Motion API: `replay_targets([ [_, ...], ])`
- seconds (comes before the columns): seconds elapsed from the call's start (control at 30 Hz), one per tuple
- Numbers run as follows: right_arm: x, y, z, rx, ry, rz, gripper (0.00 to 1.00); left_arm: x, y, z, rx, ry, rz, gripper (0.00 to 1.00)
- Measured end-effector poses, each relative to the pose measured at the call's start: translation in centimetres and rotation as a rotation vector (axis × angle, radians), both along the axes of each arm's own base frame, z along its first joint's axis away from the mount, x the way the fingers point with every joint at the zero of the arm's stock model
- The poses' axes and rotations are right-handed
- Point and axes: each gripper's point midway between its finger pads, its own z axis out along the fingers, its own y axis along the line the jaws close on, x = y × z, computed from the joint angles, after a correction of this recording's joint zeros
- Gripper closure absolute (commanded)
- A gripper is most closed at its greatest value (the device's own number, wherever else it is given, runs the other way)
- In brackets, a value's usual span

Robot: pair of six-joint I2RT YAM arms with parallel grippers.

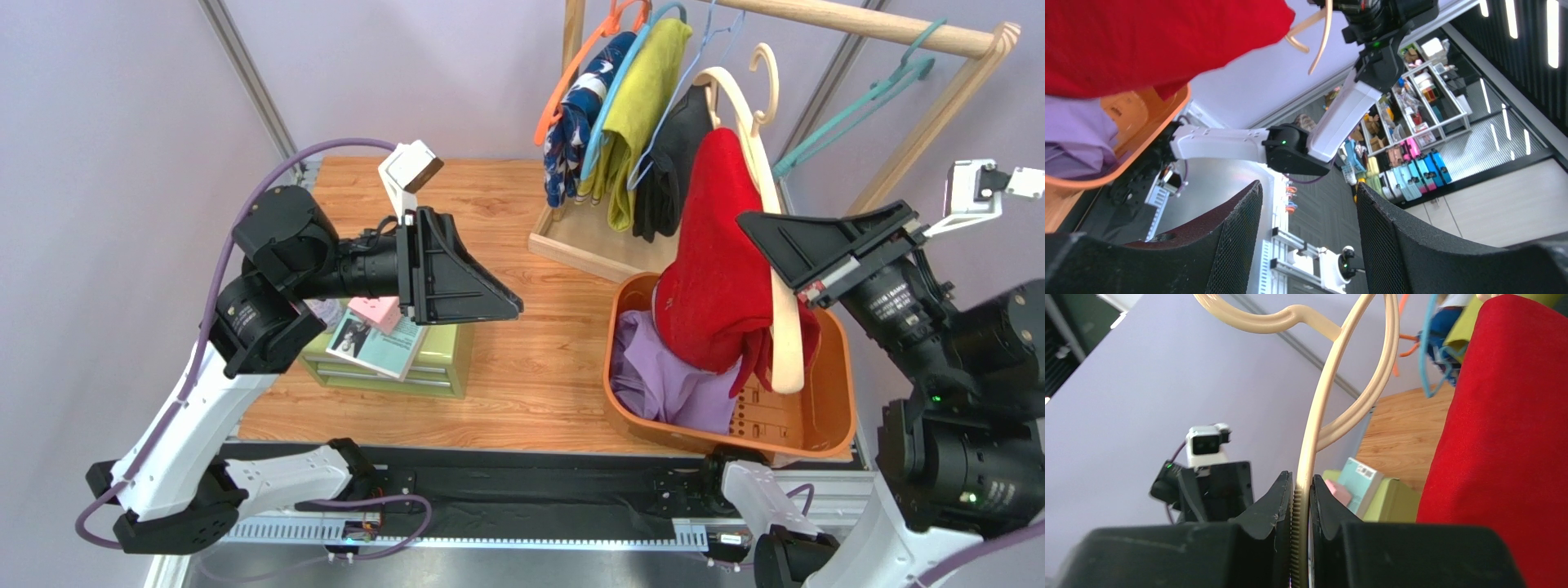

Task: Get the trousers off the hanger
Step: Pass the hanger from the right arm to the left

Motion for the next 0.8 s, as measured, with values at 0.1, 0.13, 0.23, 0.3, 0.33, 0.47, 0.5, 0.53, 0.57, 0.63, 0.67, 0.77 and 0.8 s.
replay_targets([
  [0.1,-2.8,1.5,1.7,0.029,-0.038,0.089,1.00,-0.2,0.1,1.0,-0.029,-0.012,-0.005,0.36],
  [0.13,-3.6,1.9,2.0,0.039,-0.046,0.117,1.00,-0.3,0.2,1.3,-0.037,-0.013,-0.006,0.35],
  [0.23,-6.3,3.6,3.5,0.080,-0.078,0.243,1.00,-0.4,0.3,2.1,-0.062,-0.020,-0.008,0.35],
  [0.3,-7.5,4.6,4.1,0.092,-0.088,0.326,1.00,-0.6,0.4,3.0,-0.090,-0.017,-0.014,0.35],
  [0.33,-7.8,4.9,4.2,0.092,-0.085,0.353,1.00,-0.7,0.4,3.5,-0.107,-0.016,-0.017,0.35],
  [0.47,-8.4,5.7,4.7,0.079,-0.064,0.421,1.00,-0.8,0.6,5.7,-0.180,-0.022,-0.025,0.31],
  [0.5,-8.4,5.8,4.7,0.076,-0.061,0.426,1.00,-0.8,0.6,6.2,-0.196,-0.029,-0.024,0.30],
  [0.53,-8.5,6.0,4.8,0.070,-0.055,0.435,1.00,-0.8,0.7,6.8,-0.216,-0.039,-0.019,0.30],
  [0.57,-8.7,6.1,4.7,0.064,-0.050,0.441,1.00,-0.8,0.9,7.5,-0.237,-0.046,-0.008,0.30],
  [0.63,-8.7,6.3,4.4,0.049,-0.034,0.443,1.00,-0.8,1.3,8.5,-0.268,-0.062,0.009,0.30],
  [0.67,-8.8,6.4,4.3,0.043,-0.027,0.443,1.00,-0.9,1.4,8.9,-0.279,-0.068,0.014,0.30],
  [0.77,-8.5,6.5,3.3,-0.004,0.001,0.436,1.00,-0.8,1.6,9.8,-0.307,-0.080,0.027,0.30],
  [0.8,-8.3,6.4,2.9,-0.012,0.010,0.437,1.00,-0.7,1.5,9.9,-0.311,-0.080,0.029,0.30],
])
